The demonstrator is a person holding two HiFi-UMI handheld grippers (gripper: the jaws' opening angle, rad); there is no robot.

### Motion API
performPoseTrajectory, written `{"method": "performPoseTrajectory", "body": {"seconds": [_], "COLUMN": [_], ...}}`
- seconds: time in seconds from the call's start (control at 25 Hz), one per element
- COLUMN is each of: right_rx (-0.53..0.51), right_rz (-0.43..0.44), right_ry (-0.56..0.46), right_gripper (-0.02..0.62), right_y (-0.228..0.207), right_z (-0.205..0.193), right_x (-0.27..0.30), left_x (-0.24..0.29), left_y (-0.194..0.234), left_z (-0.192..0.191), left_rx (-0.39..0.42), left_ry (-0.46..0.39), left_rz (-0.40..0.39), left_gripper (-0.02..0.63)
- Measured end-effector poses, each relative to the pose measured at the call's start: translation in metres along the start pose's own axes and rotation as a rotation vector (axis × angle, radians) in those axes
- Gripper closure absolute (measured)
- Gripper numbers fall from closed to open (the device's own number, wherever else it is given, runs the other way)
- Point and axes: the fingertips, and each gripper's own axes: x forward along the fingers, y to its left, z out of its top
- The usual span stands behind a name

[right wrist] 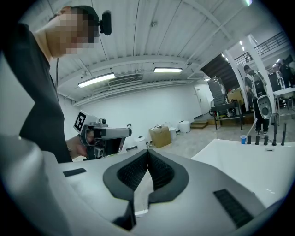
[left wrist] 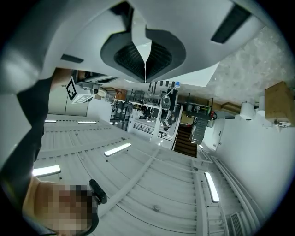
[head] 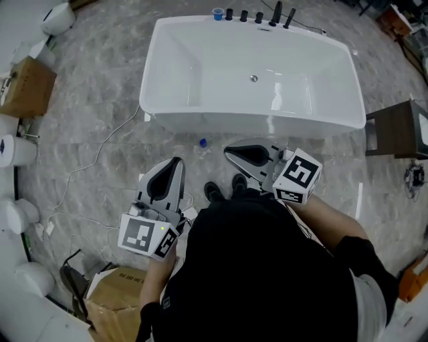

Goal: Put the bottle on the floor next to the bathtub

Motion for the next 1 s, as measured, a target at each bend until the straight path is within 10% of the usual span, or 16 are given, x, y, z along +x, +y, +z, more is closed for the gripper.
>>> {"method": "performPoseTrajectory", "body": {"seconds": [0.2, 1.0], "right_rx": [0.176, -0.234], "right_rz": [0.019, -0.143], "right_ry": [-0.130, -0.281], "right_gripper": [0.568, 0.568], "right_y": [0.006, -0.050], "right_z": [0.030, 0.130], "right_x": [-0.019, -0.058], "left_x": [-0.002, 0.090], "left_y": [-0.003, -0.003], "left_z": [0.017, 0.097], "left_rx": [0.014, 0.173], "left_ry": [-0.005, -0.076], "left_rz": [-0.029, 0.085], "left_gripper": [0.588, 0.588]}}
